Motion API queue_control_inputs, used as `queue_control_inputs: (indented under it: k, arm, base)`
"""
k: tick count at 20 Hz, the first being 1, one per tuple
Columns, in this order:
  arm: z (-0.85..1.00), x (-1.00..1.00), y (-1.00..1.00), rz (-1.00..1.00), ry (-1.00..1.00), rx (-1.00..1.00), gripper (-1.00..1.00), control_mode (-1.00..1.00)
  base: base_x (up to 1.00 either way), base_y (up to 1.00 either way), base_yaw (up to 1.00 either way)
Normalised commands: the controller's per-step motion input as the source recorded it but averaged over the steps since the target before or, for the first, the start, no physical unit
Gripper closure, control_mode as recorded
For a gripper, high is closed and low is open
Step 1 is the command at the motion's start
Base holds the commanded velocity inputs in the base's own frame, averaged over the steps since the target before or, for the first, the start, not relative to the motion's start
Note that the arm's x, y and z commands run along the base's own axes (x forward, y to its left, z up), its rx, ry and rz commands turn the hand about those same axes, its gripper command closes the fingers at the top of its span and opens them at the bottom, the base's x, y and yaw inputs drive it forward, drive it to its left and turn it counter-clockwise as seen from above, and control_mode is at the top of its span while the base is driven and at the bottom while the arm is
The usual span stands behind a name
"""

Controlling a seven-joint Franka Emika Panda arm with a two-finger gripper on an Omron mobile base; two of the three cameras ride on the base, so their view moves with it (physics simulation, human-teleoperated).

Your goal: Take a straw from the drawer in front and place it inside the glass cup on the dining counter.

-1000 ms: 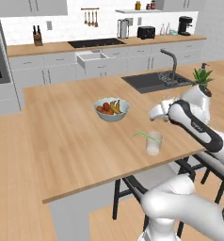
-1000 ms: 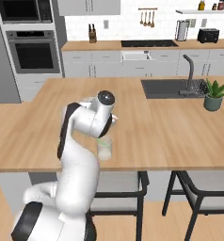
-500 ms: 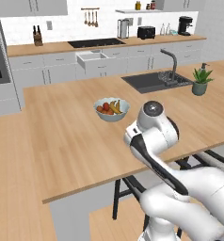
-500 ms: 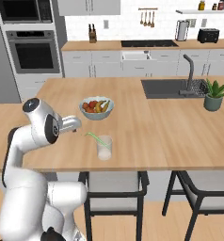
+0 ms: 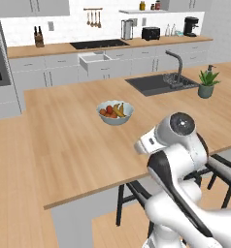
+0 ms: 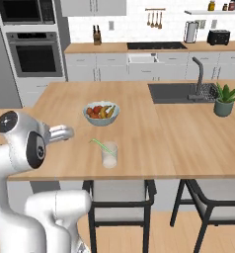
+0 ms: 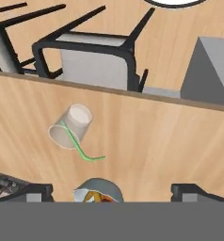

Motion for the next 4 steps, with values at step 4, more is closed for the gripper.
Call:
queue_control_inputs:
  k: [4]
  arm:
    - [0.28, -0.77, -0.2, 0.0, -0.34, 0.16, -1.0, -1.0]
  base:
    - [0.0, 0.0, 0.0]
